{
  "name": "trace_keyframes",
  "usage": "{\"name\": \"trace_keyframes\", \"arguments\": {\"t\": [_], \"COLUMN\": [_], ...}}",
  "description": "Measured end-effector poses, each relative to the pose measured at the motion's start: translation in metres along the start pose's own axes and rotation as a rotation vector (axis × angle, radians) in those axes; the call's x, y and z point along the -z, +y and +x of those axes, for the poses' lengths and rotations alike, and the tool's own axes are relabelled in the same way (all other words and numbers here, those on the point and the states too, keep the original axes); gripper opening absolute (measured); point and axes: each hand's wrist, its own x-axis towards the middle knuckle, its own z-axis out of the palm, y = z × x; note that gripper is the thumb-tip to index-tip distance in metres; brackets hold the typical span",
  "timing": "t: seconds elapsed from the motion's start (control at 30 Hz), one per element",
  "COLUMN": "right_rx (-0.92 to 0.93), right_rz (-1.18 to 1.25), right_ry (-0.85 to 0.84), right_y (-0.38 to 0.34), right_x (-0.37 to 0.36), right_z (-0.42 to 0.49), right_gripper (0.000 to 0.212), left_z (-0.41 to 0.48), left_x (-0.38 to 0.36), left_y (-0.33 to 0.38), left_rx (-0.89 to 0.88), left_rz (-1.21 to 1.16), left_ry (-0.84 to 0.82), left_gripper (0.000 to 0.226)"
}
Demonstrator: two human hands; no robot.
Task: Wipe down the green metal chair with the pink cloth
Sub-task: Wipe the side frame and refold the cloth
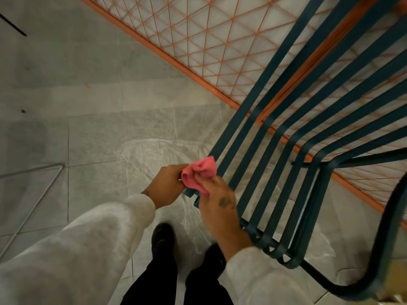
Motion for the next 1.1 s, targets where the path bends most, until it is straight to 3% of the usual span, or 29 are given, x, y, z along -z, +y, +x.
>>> {"name": "trace_keyframes", "arguments": {"t": [0.13,0.27,0.4,0.53,0.7,0.8,0.97,1.1], "right_rx": [-0.294,-0.393,-0.407,-0.353,-0.356,-0.336,-0.198,-0.193], "right_rz": [0.411,0.776,1.062,1.157,1.276,1.200,1.081,1.107], "right_ry": [-0.116,-0.128,-0.077,-0.032,0.053,0.123,0.310,0.385], "right_y": [-0.016,-0.027,-0.059,-0.089,-0.110,-0.113,-0.108,-0.096], "right_x": [0.034,0.083,0.138,0.179,0.213,0.225,0.246,0.260], "right_z": [-0.015,-0.023,-0.041,-0.060,-0.088,-0.099,-0.118,-0.130], "right_gripper": [0.033,0.025,0.029,0.040,0.034,0.038,0.039,0.037], "left_z": [-0.024,-0.045,-0.069,-0.080,-0.090,-0.095,-0.095,-0.093], "left_x": [0.010,0.030,0.053,0.069,0.091,0.096,0.091,0.070], "left_y": [0.012,0.053,0.125,0.178,0.228,0.254,0.287,0.305], "left_rx": [0.097,0.261,0.232,0.166,0.021,-0.091,-0.230,-0.270], "left_rz": [-0.122,-0.420,-0.589,-0.668,-0.657,-0.510,-0.388,-0.379], "left_ry": [-0.079,-0.122,-0.363,-0.323,-0.244,-0.243,-0.261,-0.290], "left_gripper": [0.031,0.035,0.043,0.036,0.024,0.012,0.014,0.015]}}
